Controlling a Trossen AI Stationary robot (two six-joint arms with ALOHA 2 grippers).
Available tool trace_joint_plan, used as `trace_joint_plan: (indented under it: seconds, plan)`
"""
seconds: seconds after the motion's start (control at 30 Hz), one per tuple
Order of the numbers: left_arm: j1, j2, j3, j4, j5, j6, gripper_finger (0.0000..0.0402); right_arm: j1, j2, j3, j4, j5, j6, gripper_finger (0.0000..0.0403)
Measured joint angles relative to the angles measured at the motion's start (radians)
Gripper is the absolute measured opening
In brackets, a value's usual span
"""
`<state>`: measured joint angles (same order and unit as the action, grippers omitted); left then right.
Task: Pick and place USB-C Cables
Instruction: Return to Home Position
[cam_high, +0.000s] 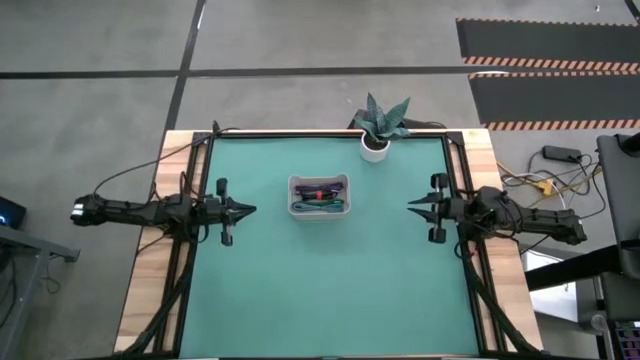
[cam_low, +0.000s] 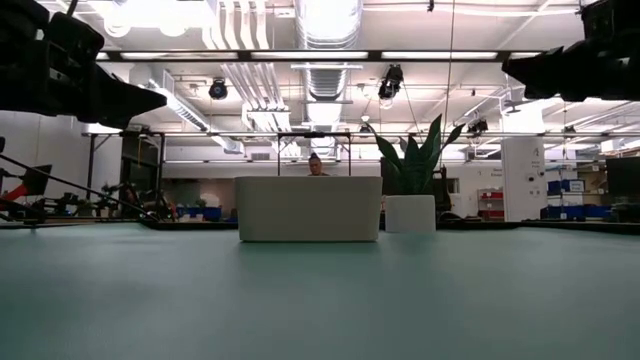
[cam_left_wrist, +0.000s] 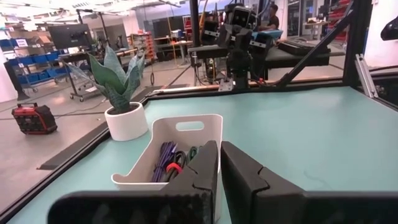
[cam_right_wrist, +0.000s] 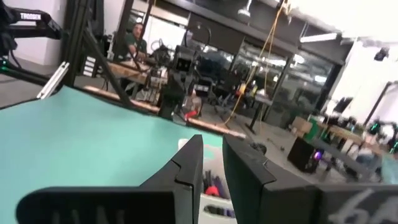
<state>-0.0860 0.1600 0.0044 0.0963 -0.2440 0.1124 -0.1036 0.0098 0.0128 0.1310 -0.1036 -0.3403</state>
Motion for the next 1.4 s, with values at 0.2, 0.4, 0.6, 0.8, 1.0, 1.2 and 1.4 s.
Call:
trace_joint_plan:
  seconds: [0.2,0.4,0.6,0.8,1.0,1.2,1.4]
  plan:
    - [0.0,0.004,0.0,0.0,0.0,0.0,0.0005,0.0,0.019,0.0,0.001,0.0,0.037,0.0054]
    - [0.0,0.004,0.0,0.0,0.0,0.0,0.0005,0.0,0.024,0.0,0.001,0.0,0.043,0.0054]
    - [0.0,0.004,0.0,0.0,0.0,0.0,0.0005,0.0,0.024,0.0,0.001,0.0,0.045,0.0054]
    - [0.0,0.006,0.0,0.0,0.0,0.0,0.0005,0.0,0.024,-0.001,0.0,0.0,0.043,0.0054]
    - [0.0,0.01,0.0,-0.001,0.0,0.0,0.0005,0.0,0.024,-0.001,0.0,0.0,0.044,0.0054]
    - [0.0,0.01,0.0,0.0,0.0,0.0,0.0005,0.0,0.024,-0.001,0.0,0.0,0.045,0.0054]
    - [0.0,0.014,0.0,0.0,0.0,0.0,0.0005,0.0,0.024,-0.001,0.0,0.0,0.044,0.0054]
